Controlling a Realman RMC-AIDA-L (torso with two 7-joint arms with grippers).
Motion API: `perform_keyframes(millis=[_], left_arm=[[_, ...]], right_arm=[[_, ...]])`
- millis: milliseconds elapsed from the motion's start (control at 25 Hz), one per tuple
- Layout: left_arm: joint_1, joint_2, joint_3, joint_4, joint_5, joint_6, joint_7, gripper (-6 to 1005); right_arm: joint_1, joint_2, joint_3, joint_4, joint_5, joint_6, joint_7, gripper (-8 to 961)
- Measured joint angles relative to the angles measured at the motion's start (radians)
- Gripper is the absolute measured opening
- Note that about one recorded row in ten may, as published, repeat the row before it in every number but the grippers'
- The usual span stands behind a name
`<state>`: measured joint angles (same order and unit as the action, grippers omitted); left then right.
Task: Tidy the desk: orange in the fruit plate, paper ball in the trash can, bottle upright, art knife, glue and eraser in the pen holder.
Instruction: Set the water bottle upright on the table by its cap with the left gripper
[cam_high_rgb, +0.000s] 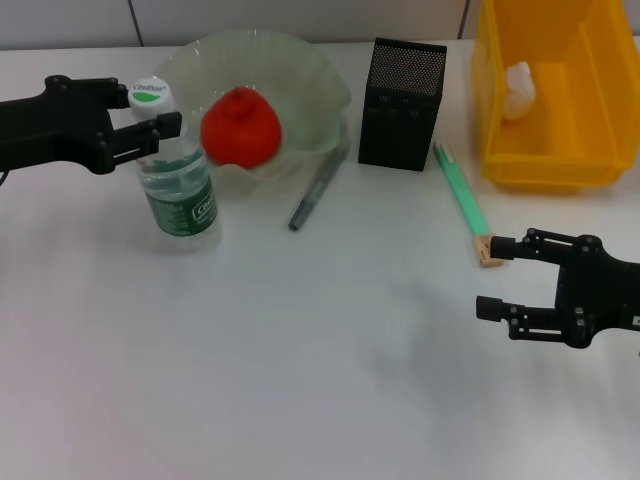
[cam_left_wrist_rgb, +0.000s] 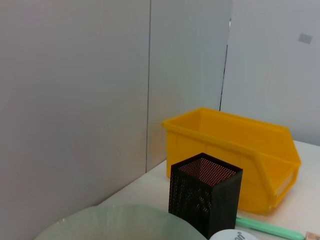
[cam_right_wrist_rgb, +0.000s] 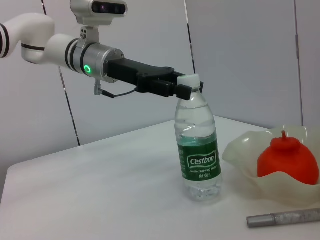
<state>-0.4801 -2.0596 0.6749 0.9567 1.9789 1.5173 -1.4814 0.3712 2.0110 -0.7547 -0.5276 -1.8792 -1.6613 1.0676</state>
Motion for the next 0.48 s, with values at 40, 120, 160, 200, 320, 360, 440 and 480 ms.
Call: perform_keyframes(millis=[40, 120, 160, 200, 320, 360, 440, 480], left_arm=[[0.0, 0.0, 0.0, -0.003, 0.0, -0.002, 0.002, 444], [0.001, 0.0, 0.0, -0.008, 0.0, -0.006, 0.002, 444], [0.001, 0.001, 0.0, -0.012, 0.0, -0.009, 0.003, 444], [0.001, 0.001, 0.0, -0.012, 0.0, -0.009, 0.003, 444], [0.001, 0.001, 0.0, -0.017, 0.0, -0.011, 0.003, 443], [0.001, 0.001, 0.0, -0.018, 0.0, -0.012, 0.003, 443], [0.0, 0.0, -0.001, -0.019, 0.0, -0.012, 0.003, 443], [0.0, 0.0, -0.002, -0.019, 0.0, -0.013, 0.003, 443]], right_arm=[[0.0, 0.0, 0.0, 0.0, 0.0, 0.0, 0.0, 778], [0.0, 0.0, 0.0, 0.0, 0.0, 0.0, 0.0, 778], [0.0, 0.001, 0.0, 0.0, 0.0, 0.0, 0.0, 778], [0.0, 0.001, 0.0, 0.0, 0.0, 0.0, 0.0, 778], [-0.002, 0.001, 0.0, 0.0, 0.0, 0.0, 0.0, 778], [-0.003, 0.002, 0.0, 0.0, 0.0, -0.001, 0.0, 778], [-0.003, 0.002, 0.0, 0.0, 0.0, -0.001, 0.0, 778], [-0.003, 0.002, 0.0, 0.0, 0.0, -0.003, 0.0, 778]])
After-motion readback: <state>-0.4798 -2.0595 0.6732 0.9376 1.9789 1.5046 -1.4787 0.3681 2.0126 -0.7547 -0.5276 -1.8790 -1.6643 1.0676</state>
